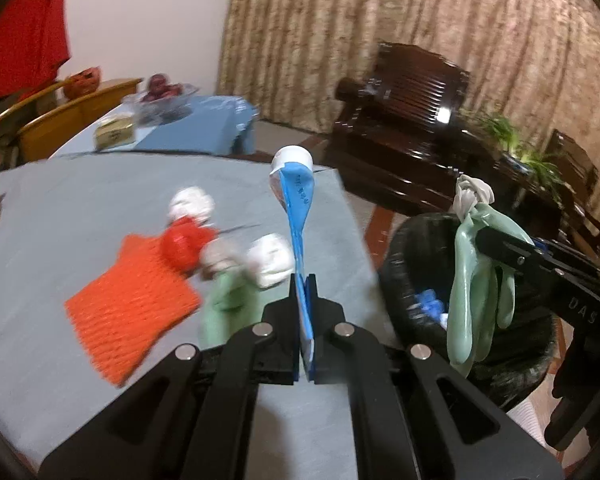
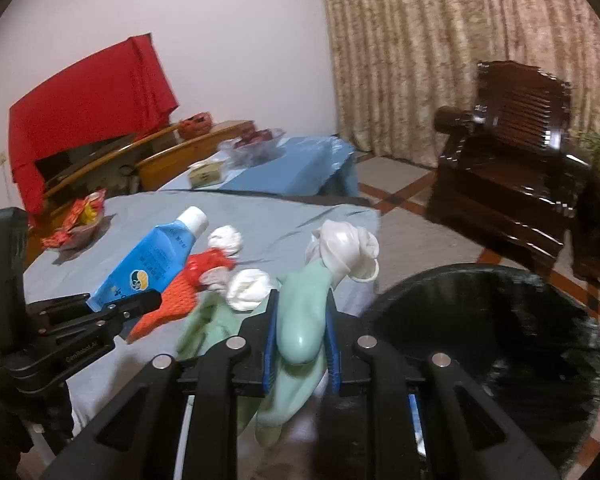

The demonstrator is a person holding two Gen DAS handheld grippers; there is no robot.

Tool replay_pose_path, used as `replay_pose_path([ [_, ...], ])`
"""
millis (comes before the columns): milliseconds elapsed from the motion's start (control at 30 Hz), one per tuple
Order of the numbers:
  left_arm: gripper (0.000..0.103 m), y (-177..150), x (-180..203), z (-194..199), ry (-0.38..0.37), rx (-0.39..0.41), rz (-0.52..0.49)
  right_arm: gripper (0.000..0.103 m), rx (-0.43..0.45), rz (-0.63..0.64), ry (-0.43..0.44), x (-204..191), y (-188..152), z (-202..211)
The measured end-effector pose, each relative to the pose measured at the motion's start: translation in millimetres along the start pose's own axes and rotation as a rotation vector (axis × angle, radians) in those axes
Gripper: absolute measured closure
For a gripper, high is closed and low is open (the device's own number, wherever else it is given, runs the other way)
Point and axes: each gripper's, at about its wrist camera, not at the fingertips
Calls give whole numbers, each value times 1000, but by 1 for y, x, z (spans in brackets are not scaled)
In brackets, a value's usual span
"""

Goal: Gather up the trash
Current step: 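Carry tube and gloves over the bin and open both grippers to drop them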

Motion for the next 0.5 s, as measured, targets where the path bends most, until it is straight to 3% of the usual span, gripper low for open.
replay_pose_path([
  [500, 101, 7, 116, -56, -174, -18, -117, 83, -12, -41, -223, 104, -13, 37],
])
Point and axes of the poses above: each gripper's, at about its wrist camera, not at the fingertips, and z roughly against the way its jaws point, x to its right, y to its top, and after that the axes turned 6 degrees about x, right-handed
